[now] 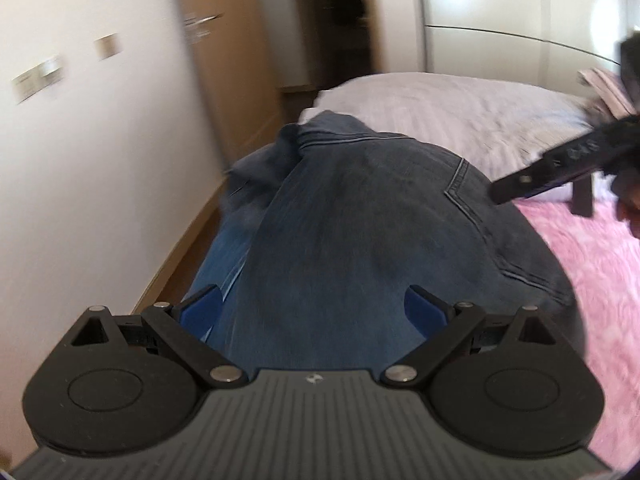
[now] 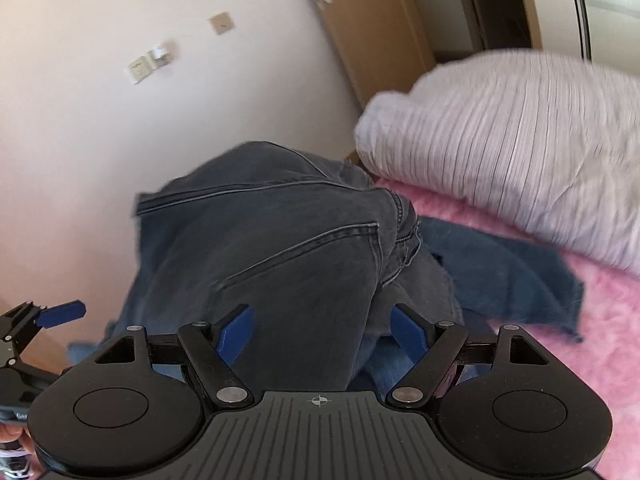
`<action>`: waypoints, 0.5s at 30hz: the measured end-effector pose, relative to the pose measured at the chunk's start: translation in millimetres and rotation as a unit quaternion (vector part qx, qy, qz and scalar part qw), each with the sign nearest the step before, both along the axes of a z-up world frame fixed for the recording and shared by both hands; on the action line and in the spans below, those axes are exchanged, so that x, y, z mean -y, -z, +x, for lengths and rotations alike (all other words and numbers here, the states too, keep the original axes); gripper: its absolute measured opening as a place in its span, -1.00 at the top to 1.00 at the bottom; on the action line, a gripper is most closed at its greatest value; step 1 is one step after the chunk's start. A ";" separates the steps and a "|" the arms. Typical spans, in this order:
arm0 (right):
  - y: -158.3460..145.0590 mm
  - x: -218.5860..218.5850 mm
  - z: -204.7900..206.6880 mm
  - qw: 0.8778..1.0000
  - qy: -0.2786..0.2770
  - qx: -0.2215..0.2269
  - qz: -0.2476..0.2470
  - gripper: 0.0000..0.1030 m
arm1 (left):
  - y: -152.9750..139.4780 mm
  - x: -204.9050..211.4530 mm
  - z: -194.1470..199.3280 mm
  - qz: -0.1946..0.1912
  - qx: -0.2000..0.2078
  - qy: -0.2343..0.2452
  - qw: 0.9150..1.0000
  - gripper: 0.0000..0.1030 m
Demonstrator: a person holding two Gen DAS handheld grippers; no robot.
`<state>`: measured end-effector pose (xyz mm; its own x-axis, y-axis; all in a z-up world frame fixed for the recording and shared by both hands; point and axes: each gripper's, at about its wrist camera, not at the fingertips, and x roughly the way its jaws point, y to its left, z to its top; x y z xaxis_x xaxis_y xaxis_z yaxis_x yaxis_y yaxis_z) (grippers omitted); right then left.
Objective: Fold clothes
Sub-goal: 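Grasp the dark grey jeans on the pile with both grippers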
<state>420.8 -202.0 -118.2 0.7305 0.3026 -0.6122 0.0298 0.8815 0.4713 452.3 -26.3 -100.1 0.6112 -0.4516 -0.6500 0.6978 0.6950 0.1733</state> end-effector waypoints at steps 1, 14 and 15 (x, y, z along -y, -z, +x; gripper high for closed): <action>8.2 4.1 9.6 1.000 0.003 -0.006 0.020 -0.52 | 4.6 3.7 6.4 0.003 -0.004 0.017 1.000 -0.84; -33.6 20.9 2.9 0.997 0.015 0.031 0.073 0.85 | -18.4 9.9 -34.2 -0.015 -0.001 0.123 0.992 0.95; -44.4 23.8 -5.1 0.996 0.019 0.047 0.078 0.86 | -28.9 7.4 -43.8 -0.028 0.005 0.127 0.992 0.96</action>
<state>415.8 -225.8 -73.8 0.7949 0.3593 -0.4890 0.0113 0.7970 0.6039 408.5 -33.7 -71.1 0.4804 -0.6266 -0.6136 0.8494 0.5066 0.1476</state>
